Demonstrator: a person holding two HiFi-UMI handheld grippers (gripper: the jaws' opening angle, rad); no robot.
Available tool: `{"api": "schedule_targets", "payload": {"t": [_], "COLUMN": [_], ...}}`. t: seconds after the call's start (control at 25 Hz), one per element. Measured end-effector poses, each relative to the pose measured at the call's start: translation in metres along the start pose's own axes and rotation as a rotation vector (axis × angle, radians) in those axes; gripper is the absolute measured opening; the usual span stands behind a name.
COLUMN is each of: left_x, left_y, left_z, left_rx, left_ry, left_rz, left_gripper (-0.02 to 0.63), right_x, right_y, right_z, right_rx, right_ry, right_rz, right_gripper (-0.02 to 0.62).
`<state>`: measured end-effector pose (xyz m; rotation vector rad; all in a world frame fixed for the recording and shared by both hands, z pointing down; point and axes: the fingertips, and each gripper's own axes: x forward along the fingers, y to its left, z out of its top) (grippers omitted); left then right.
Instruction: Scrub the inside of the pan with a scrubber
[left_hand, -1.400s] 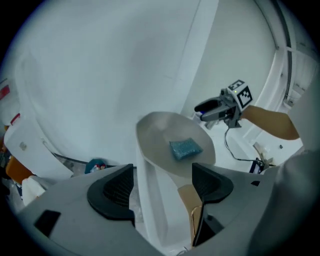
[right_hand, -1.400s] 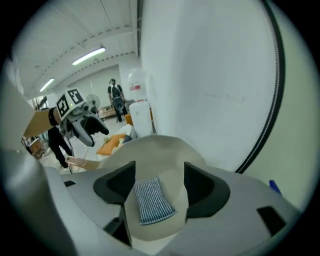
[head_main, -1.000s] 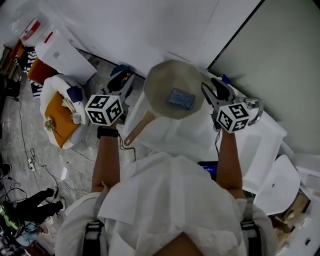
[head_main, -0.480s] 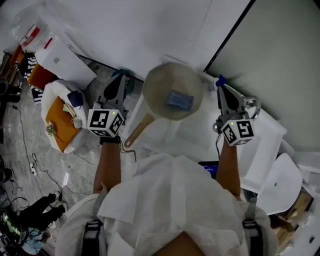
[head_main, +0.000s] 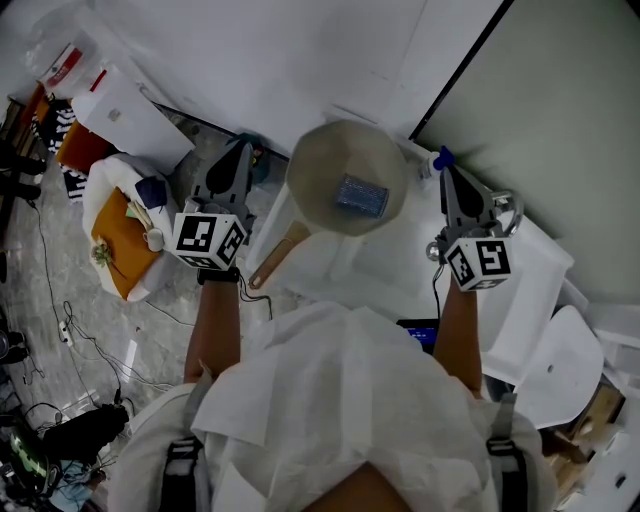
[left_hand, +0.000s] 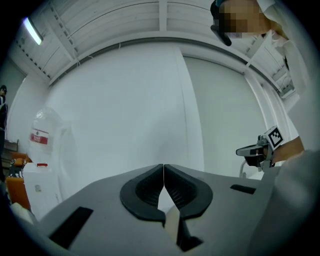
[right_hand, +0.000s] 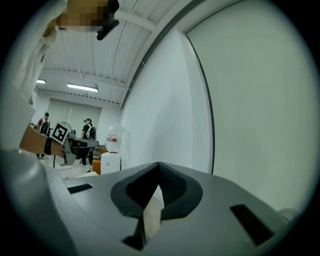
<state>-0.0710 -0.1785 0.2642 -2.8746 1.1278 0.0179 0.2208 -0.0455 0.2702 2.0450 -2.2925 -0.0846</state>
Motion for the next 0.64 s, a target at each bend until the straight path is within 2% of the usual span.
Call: {"api": "schedule_targets", "payload": {"t": [0.64], "left_x": [0.0], "left_y": [0.0008], "left_z": [-0.0052], "left_rx": [-0.002], "left_ry": [0.013], "left_rz": [-0.006], "left_gripper": [0.018], "right_x": [0.0043], "right_y": [0.0031], "right_z": [-0.0039], "right_rx": [-0.009], "right_ry": [0.022], "right_rz": [0.002], "right_gripper": [0.009]}}
